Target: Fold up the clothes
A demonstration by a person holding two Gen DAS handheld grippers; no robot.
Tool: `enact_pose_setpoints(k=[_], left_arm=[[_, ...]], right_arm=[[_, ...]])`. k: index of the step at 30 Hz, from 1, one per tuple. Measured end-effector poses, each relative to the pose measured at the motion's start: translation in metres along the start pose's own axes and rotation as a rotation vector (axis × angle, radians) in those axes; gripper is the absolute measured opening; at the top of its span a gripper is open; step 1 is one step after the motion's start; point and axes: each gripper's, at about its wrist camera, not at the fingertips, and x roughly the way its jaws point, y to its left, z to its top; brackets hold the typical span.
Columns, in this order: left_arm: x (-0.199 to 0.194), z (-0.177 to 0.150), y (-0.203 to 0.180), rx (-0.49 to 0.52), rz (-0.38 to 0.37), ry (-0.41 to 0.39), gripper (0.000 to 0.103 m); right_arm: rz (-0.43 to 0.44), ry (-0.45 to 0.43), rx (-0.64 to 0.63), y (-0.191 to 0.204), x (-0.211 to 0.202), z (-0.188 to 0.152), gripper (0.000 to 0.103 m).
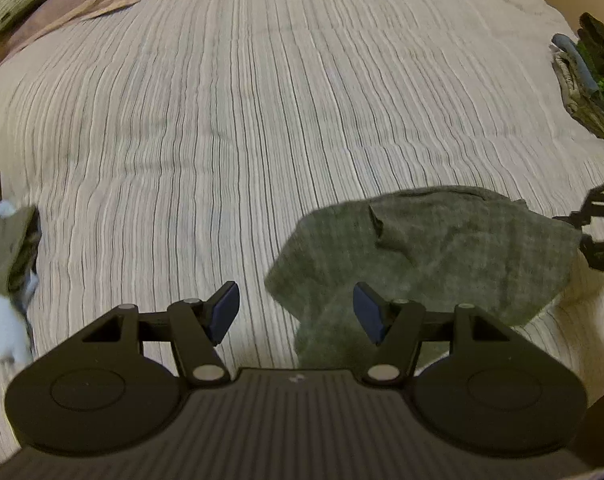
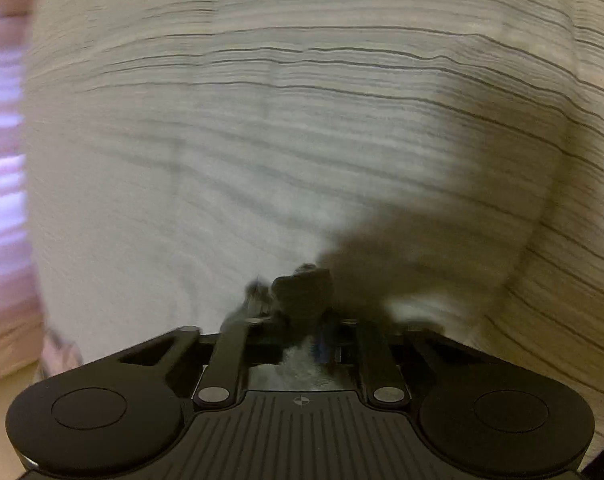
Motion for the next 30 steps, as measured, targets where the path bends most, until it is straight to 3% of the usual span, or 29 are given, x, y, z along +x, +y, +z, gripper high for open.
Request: enact_pose_setpoints(k=[3,5,9,11,12,13,14,16,18,22,25,27,28,29,30], left_arm=[[0.006,0.005,0.009,0.029,-0.018,-0.006,0.059],[0.012,0.010,0.012,0.055,-0.036,-0.007,0.059],[0.030,0.025,-0.001,0.162,-0.081,-0.003,0.059],[0.042,0.033,-0.012,0.228,-0.105,-0.001,0.059],[0.049,0.039,-0.020,0.266,-0.118,0.000,0.059],[0.057,0.045,-0.029,0.303,-0.134,0.000,0.059],[0.065,0.052,-0.038,0.340,-0.152,0.000,0.059],[0.084,0.065,-0.060,0.419,-0.188,0.006,0.059],[0.099,0.076,-0.083,0.492,-0.224,0.001,0.059],[0.131,0.088,-0.132,0.644,-0.353,0.005,0.060],[0.159,0.080,-0.163,0.771,-0.374,0.033,0.061],[0.177,0.070,-0.176,0.846,-0.327,0.055,0.058],[0.181,0.066,-0.175,0.853,-0.320,0.055,0.053],[0.184,0.062,-0.174,0.853,-0.324,0.052,0.032],[0.187,0.058,-0.172,0.852,-0.328,0.050,0.016]], right_arm=[[0.035,-0.017,-0.122,-0.033,-0.048,-0.046,0.010],[0.005,-0.015,-0.146,-0.061,-0.072,-0.075,0.010],[-0.101,-0.028,-0.131,-0.113,-0.096,-0.122,0.010],[-0.111,-0.020,-0.051,-0.133,-0.093,-0.132,0.012],[-0.117,-0.056,-0.059,-0.133,-0.095,-0.134,0.025],[-0.123,-0.097,-0.073,-0.132,-0.097,-0.136,0.059],[-0.129,-0.137,-0.088,-0.130,-0.100,-0.138,0.085],[-0.141,-0.218,-0.116,-0.128,-0.105,-0.142,0.085],[-0.126,-0.235,-0.121,-0.130,-0.106,-0.144,0.085],[-0.019,-0.239,0.008,-0.150,-0.101,-0.159,0.085],[0.005,-0.254,0.033,-0.158,-0.098,-0.164,0.085],[0.005,-0.276,0.020,-0.160,-0.091,-0.161,0.062],[0.011,-0.282,0.020,-0.161,-0.090,-0.158,0.036],[0.017,-0.287,0.023,-0.162,-0.090,-0.154,0.018],[0.017,-0.303,0.009,-0.159,-0.091,-0.150,0.011]])
